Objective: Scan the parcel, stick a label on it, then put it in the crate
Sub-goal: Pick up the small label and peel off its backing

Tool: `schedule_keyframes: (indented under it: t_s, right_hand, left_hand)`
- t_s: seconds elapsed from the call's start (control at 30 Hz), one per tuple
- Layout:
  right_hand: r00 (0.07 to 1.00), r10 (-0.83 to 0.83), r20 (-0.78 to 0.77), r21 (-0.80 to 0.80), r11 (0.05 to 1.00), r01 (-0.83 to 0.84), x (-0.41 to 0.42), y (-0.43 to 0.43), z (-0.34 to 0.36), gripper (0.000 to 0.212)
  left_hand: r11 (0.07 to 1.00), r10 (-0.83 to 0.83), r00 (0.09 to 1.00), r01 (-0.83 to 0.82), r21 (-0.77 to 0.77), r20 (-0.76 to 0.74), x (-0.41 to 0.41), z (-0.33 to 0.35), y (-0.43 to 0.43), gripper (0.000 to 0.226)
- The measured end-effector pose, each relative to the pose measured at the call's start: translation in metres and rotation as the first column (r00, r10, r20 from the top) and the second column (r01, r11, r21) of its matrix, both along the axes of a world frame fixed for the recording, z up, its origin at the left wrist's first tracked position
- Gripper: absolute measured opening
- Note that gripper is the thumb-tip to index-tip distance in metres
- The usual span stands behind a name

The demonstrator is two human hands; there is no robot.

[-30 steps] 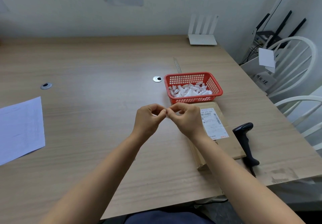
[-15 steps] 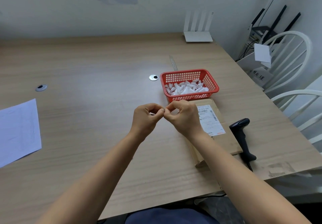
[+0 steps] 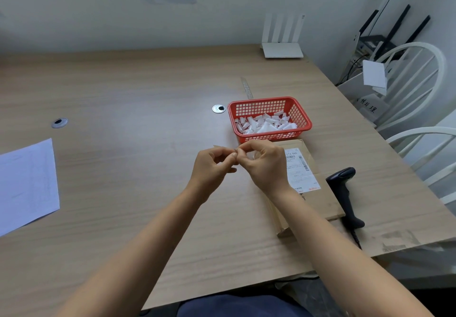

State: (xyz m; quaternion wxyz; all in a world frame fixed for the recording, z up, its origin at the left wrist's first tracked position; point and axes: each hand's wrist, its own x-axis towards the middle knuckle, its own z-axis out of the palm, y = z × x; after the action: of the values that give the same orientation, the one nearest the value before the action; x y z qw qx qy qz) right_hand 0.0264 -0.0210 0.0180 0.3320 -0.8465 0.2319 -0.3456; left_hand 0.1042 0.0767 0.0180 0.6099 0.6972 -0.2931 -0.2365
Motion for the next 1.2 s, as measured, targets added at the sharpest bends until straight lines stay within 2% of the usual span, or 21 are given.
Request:
schedule_keyframes:
  t_s: [0.23,0.6,1.2]
  right_hand:
    - [0.999,0.052,-0.017,-0.11,0.993,-0.053,-0.005,-0.004,0.002,0.016]
    - [0.998,0.04,-0.058,-0.093,0.995,-0.045,-0.005,0.002,0.006,0.021]
    - [0.999,0.032,-0.031,0.275,0.961,-0.022,-0.005,0.003,0.012,0.009]
  left_hand:
    - [1.0,-0.017,0.999,0.016,-0.025,-0.037,-0.001,0.002,0.001,0.011]
    - [0.999,0.014,0.994,-0.018,-0.042,-0.111,0.003,0.001,-0.002,0.026]
    - [0.997,-0.029,0.993,0.021,-0.072,-0.118,0.005,0.0,-0.002,0.026]
